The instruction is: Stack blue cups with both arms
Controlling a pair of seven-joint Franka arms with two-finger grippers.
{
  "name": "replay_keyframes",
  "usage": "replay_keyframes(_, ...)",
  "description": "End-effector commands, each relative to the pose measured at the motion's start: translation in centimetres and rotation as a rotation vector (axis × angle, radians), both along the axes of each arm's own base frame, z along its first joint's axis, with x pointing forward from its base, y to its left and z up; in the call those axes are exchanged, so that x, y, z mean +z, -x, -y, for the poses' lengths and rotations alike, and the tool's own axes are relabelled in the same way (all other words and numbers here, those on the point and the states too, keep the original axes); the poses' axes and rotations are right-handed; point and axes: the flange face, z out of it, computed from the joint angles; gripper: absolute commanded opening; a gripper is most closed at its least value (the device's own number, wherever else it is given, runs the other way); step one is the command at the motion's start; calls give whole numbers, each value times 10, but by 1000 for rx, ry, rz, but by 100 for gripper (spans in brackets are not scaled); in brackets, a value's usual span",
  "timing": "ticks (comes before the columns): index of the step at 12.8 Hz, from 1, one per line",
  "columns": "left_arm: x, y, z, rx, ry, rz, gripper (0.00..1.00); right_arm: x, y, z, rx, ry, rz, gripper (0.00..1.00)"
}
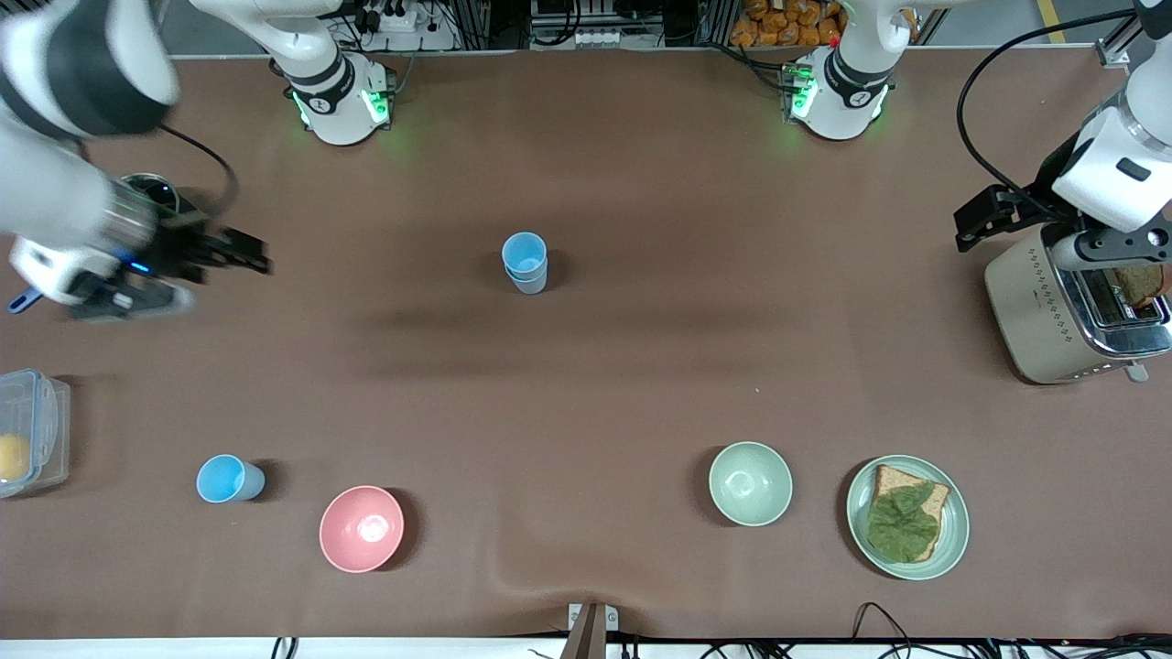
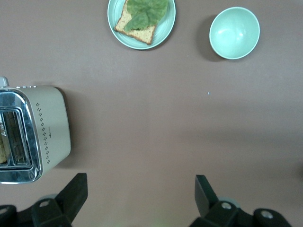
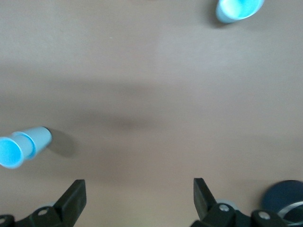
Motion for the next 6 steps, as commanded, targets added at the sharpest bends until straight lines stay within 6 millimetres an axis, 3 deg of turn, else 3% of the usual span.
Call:
replay_keyframes(1,10,8,-3,-23,26,-8,100,47,7,22,37,65,22,100)
replay_keyframes(3,10,7,-5,-49,26,-8,100,75,11,22,-2,73,43,100)
replay_keyframes(6,16,7,-10,-66,29,-2,100,85,14,20,-70,74,48,100)
